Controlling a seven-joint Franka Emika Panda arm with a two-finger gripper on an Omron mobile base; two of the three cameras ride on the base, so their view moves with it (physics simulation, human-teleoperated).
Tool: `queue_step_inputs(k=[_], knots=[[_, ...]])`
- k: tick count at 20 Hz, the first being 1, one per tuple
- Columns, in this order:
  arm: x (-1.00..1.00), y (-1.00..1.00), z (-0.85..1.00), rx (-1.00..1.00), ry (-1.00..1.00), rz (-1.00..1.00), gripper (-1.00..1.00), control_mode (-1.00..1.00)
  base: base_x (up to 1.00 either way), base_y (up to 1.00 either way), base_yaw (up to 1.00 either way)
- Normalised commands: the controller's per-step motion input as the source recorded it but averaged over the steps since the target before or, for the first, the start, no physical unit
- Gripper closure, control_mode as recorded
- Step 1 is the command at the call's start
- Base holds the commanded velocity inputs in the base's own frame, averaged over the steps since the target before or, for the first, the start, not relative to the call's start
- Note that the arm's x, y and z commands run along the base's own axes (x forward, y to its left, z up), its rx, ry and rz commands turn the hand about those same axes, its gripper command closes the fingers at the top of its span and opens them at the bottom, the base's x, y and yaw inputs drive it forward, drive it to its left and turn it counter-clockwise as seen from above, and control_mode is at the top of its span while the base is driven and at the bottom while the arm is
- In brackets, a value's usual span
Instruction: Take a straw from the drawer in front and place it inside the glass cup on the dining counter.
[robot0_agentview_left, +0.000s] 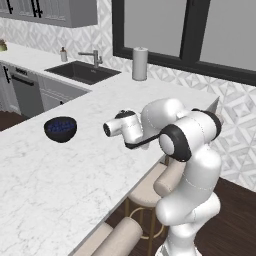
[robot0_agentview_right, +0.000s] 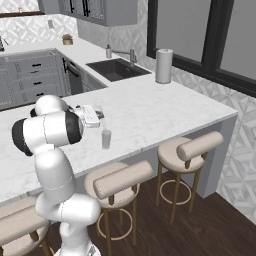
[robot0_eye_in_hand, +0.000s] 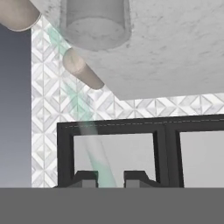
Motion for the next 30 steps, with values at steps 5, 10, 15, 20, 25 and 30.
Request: queue_step_inputs(k=[5,10,15,20,25,30], knots=[[0.00,0.00,0.14,0.00,0.00,0.00,1.00,-1.00,0.00,0.00,0.00],[0.00,0.00,0.22,0.00,0.00,0.00,1.00,-1.00,0.00,0.00,0.00],[0.01,0.01,0.01,0.00,0.02,0.00,1.00,-1.00,0.00,0.00,0.00],[0.11,0.00,-0.27,0.00,0.04,0.00,1.00,-1.00,0.00,0.00,0.00],[0.20,0.00,-0.19,0.00,0.03,0.00,1.00,-1.00,0.00,0.00,0.00],[0.15,0.00,-0.13,0.00,0.01,0.00,1.00,-1.00,0.00,0.00,0.00]])
